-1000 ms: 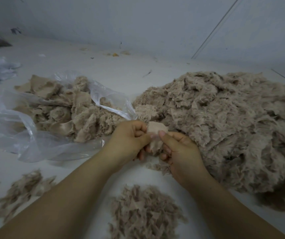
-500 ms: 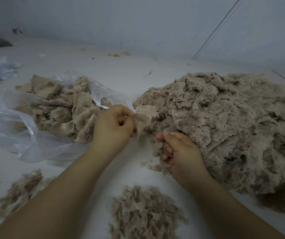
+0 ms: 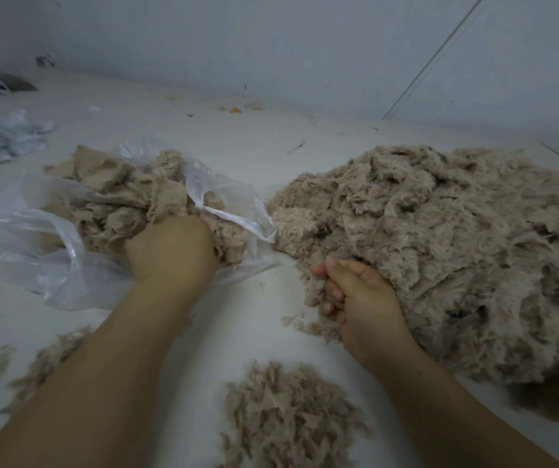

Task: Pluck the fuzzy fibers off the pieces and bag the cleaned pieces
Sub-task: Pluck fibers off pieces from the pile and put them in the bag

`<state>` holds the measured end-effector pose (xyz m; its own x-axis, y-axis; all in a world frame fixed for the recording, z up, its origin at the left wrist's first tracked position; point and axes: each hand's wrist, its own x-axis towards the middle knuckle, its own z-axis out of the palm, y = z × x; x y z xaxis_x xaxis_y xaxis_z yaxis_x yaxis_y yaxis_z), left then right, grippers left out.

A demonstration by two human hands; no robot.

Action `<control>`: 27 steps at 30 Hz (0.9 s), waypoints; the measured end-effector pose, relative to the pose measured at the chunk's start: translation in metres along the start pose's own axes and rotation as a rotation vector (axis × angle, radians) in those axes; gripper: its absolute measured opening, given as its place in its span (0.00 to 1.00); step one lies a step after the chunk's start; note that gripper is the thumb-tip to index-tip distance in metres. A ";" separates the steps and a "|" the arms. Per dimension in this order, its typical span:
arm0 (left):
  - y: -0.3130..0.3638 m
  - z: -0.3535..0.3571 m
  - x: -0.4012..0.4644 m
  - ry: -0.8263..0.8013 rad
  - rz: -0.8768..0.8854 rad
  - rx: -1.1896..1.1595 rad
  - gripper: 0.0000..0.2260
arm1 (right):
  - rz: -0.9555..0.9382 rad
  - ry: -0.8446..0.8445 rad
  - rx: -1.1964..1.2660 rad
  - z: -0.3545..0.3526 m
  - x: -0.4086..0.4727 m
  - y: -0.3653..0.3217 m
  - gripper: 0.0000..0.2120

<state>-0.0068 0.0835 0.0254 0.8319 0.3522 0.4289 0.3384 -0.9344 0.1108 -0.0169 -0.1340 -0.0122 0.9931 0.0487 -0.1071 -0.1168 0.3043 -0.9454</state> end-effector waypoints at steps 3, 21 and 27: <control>0.015 -0.008 -0.009 0.151 0.156 -0.100 0.03 | -0.003 -0.001 0.002 0.000 0.000 0.000 0.13; 0.067 0.018 -0.041 -0.410 0.173 -1.226 0.10 | 0.008 -0.028 0.074 -0.002 0.003 0.000 0.08; 0.063 0.009 -0.039 -0.633 0.035 -1.586 0.09 | -0.010 -0.080 -0.019 -0.003 0.002 -0.002 0.14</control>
<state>-0.0134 0.0113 0.0076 0.9928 -0.0694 0.0979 -0.0936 0.0634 0.9936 -0.0149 -0.1372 -0.0109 0.9898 0.1218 -0.0733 -0.1058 0.2874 -0.9519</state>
